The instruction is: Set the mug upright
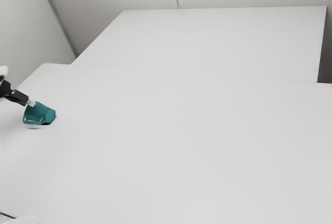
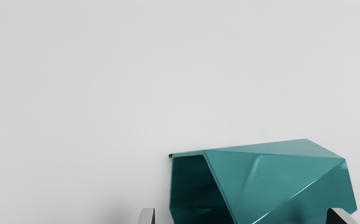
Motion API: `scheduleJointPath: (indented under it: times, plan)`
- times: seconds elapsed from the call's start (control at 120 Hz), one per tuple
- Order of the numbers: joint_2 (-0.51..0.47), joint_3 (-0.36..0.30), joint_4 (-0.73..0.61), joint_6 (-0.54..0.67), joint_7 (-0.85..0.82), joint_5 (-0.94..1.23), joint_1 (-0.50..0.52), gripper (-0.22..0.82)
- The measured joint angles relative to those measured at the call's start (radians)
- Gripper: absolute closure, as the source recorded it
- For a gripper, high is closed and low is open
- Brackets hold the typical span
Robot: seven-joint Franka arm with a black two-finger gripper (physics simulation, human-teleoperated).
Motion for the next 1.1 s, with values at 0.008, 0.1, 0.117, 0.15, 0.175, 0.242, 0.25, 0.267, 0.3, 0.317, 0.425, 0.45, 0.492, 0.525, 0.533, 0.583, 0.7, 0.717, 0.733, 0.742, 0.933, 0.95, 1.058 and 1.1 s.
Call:
scheduleJointPath:
  times: [0.008, 0.1, 0.117, 0.15, 0.175, 0.242, 0.25, 0.267, 0.3, 0.317, 0.425, 0.45, 0.492, 0.525, 0.533, 0.583, 0.7, 0.717, 0.733, 0.742, 0.933, 0.95, 1.058, 1.1]
  plan:
    - [0.002, 0.000, 0.002, 0.001, 0.001, -0.001, 0.000, 0.00]
    - [0.013, -0.001, 0.011, 0.007, 0.008, -0.005, 0.003, 0.00]
    - [0.015, 0.000, 0.013, 0.008, 0.009, -0.005, 0.003, 0.00]
    - [0.020, 0.000, 0.014, 0.009, 0.012, -0.006, 0.004, 0.00]
    - [0.022, -0.001, 0.015, 0.009, 0.014, -0.007, 0.008, 0.00]
    - [0.028, -0.005, 0.015, -0.005, 0.019, -0.008, 0.021, 0.00]
    - [0.029, -0.005, 0.015, -0.008, 0.019, -0.009, 0.022, 0.00]
    - [0.030, -0.006, 0.015, -0.013, 0.020, -0.009, 0.025, 0.00]
    - [0.031, -0.007, 0.016, -0.026, 0.022, -0.013, 0.029, 0.00]
    - [0.031, -0.007, 0.016, -0.033, 0.024, -0.014, 0.030, 0.00]
    - [0.045, -0.013, 0.039, -0.086, 0.030, -0.022, 0.037, 0.00]
    - [0.050, -0.014, 0.047, -0.098, 0.031, -0.024, 0.037, 0.00]
    - [0.054, -0.015, 0.055, -0.117, 0.034, -0.028, 0.038, 0.00]
    - [0.055, -0.015, 0.058, -0.132, 0.036, -0.030, 0.039, 0.00]
    - [0.055, -0.016, 0.059, -0.135, 0.036, -0.031, 0.041, 0.00]
    - [0.058, -0.027, 0.068, -0.153, 0.042, -0.033, 0.049, 0.00]
    - [0.066, -0.049, 0.078, -0.183, 0.062, -0.047, 0.063, 0.00]
    - [0.067, -0.058, 0.081, -0.187, 0.066, -0.049, 0.068, 0.00]
    - [0.068, -0.065, 0.083, -0.190, 0.070, -0.051, 0.072, 0.00]
    - [0.069, -0.068, 0.084, -0.191, 0.072, -0.052, 0.074, 0.00]
    - [0.082, -0.087, 0.090, -0.221, 0.110, -0.063, 0.088, 0.00]
    - [0.082, -0.087, 0.090, -0.224, 0.112, -0.064, 0.088, 0.00]
    - [0.082, -0.087, 0.086, -0.249, 0.128, -0.073, 0.098, 0.04]
    - [0.082, -0.087, 0.085, -0.259, 0.134, -0.076, 0.100, 0.08]
